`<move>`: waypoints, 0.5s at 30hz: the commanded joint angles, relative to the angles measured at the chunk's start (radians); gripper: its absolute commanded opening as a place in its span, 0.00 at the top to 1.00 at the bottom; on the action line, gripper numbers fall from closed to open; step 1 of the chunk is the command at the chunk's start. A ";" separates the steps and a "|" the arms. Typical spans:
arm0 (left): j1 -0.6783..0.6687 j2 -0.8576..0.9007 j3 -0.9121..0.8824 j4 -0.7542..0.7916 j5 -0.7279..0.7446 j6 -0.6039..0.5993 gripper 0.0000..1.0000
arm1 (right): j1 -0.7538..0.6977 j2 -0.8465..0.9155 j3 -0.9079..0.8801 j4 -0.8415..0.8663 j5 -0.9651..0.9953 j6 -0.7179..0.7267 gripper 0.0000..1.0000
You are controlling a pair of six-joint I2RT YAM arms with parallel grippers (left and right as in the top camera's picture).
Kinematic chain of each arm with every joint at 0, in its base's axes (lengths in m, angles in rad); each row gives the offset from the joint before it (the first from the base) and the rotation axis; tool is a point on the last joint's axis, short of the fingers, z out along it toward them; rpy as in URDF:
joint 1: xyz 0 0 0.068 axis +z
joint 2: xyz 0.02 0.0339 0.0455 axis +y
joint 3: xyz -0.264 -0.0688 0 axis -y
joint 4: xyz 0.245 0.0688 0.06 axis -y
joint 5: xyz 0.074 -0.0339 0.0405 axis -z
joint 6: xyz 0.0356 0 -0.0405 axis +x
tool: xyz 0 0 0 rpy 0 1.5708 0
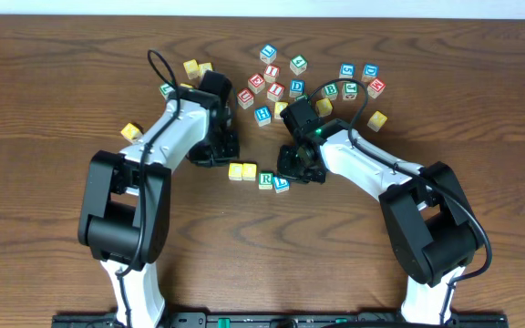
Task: Spell out CORL
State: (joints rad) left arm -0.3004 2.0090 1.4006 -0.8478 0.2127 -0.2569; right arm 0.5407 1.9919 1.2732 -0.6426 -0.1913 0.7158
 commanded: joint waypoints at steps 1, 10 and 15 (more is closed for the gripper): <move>-0.021 0.008 0.004 -0.017 0.016 0.016 0.92 | 0.002 -0.010 -0.008 0.000 0.002 0.013 0.99; -0.050 0.008 0.004 -0.024 0.016 0.012 0.92 | 0.002 -0.010 -0.008 0.001 0.001 0.013 0.99; -0.063 0.008 0.004 -0.023 0.014 0.013 0.91 | -0.012 -0.011 -0.003 0.004 0.001 0.011 0.99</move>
State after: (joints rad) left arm -0.3573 2.0090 1.4006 -0.8650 0.2161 -0.2569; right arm 0.5400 1.9919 1.2732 -0.6407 -0.1909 0.7162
